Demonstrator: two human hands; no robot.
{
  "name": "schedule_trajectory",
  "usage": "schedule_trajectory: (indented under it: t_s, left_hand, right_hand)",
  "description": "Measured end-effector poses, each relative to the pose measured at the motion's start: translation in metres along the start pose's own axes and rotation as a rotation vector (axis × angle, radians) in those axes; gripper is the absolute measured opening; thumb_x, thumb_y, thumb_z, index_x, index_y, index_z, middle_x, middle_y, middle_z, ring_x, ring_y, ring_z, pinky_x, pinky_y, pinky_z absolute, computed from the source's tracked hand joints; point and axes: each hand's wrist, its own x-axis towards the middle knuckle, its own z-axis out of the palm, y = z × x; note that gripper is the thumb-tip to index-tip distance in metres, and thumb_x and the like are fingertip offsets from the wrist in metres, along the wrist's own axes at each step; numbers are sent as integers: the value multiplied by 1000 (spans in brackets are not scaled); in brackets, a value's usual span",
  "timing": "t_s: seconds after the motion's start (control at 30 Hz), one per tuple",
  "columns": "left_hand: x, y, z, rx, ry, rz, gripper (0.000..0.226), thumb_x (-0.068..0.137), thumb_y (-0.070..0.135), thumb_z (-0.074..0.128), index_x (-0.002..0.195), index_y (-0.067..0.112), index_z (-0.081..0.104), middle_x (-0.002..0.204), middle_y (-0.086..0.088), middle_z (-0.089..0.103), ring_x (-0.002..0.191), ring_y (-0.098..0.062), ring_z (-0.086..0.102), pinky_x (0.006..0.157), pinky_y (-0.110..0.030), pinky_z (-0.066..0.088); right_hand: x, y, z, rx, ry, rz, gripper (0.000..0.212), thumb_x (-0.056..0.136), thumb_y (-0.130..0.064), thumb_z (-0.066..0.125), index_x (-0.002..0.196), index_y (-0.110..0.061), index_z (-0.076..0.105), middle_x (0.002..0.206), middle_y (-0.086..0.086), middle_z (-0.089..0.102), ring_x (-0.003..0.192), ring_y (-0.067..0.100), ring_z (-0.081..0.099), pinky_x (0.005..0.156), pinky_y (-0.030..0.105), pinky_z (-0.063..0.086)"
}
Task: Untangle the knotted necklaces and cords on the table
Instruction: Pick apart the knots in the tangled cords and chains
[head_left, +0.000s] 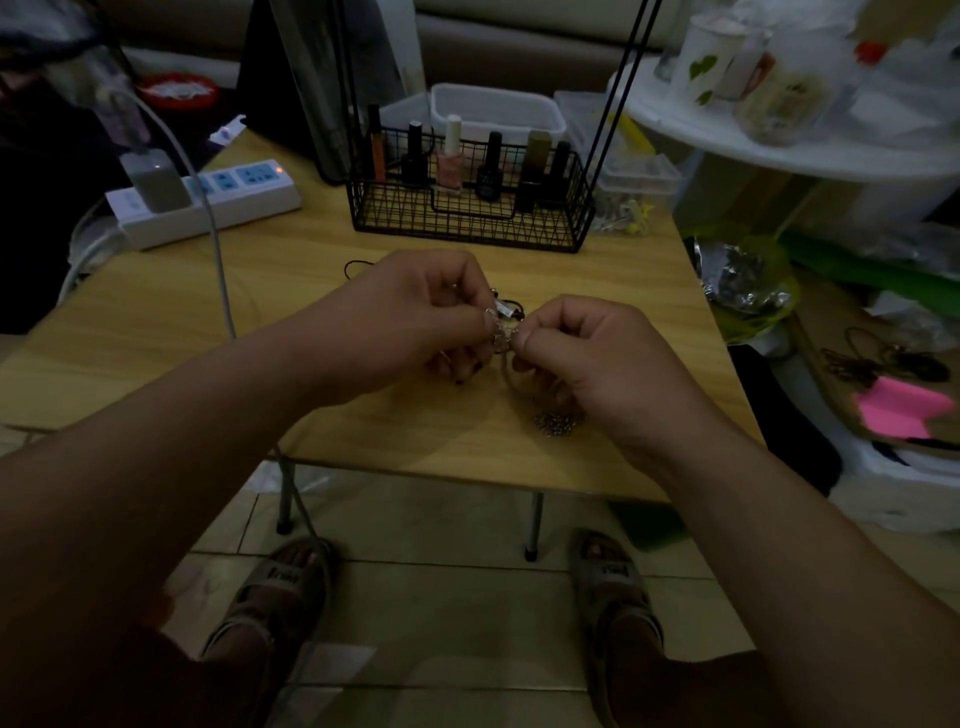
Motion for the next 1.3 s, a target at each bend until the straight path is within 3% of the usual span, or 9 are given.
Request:
schedule_trajectory:
  t_s: [0.2,0.33,0.53,0.7,0.77,0.9,1.07,1.2,1.3]
  left_hand:
    - [0,-2,7,182,-70,-18,6,95,8,68,100,9,64,81,-5,77,72,-18,74,68,-32,61]
    - [-1,-4,5,357,-75,29,7,93,15,72,94,17,66,82,-2,76,73,-18,73,70,-42,62]
    - [0,0,11,-48,99,-1,7,99,7,62,96,1,61,91,-23,70,76,-22,67,70,-32,57]
    - [5,-3,18,-191,137,-58,6,99,9,60,94,8,63,92,-15,69,81,-22,65,77,-38,57]
    - [6,-4,16,-181,145,-49,6,99,9,61,94,9,63,94,-16,72,82,-22,67,78,-38,58]
    - [6,-3,12,-106,128,-6,4,99,11,64,95,10,64,89,-8,74,78,-15,69,79,-35,58]
    - [6,-4,10,44,90,42,8,97,11,69,100,5,65,84,-12,75,79,-22,73,79,-42,61]
    - [4,-3,8,110,66,73,5,96,10,70,98,8,66,78,-7,75,72,-19,73,71,-32,60]
    - [5,-3,6,150,45,92,5,96,13,71,97,11,67,85,-13,77,83,-34,74,80,-51,60]
  right_hand:
    - [0,1,4,0,-36,-25,6,93,-17,71,89,-13,73,87,15,74,71,15,63,65,33,50]
    - [0,2,5,-19,-14,13,9,93,-19,69,86,-15,73,80,9,74,68,15,61,63,35,49]
    - [3,-1,5,-20,-58,136,14,95,-19,64,85,-12,70,71,1,72,60,15,56,47,23,40]
    - [2,-3,1,-47,-114,99,15,97,-18,65,95,-4,72,74,1,72,53,3,56,45,16,42]
    - [2,-3,-5,-107,-75,73,12,96,-21,67,95,-12,75,78,0,75,57,5,60,49,17,45]
    - [4,-1,-9,-179,2,-42,5,95,-27,69,98,-27,73,92,0,75,82,21,69,69,37,56]
    - [4,-3,-4,-187,-30,-140,7,97,-27,69,101,-24,75,82,-10,71,69,-4,62,59,13,49]
    - [6,-1,-5,-251,-68,-135,4,95,-25,72,96,-23,76,81,-6,73,65,-2,61,58,18,49]
    - [7,1,-5,-223,-86,-118,2,94,-24,74,94,-24,76,81,-4,74,66,0,63,62,23,52]
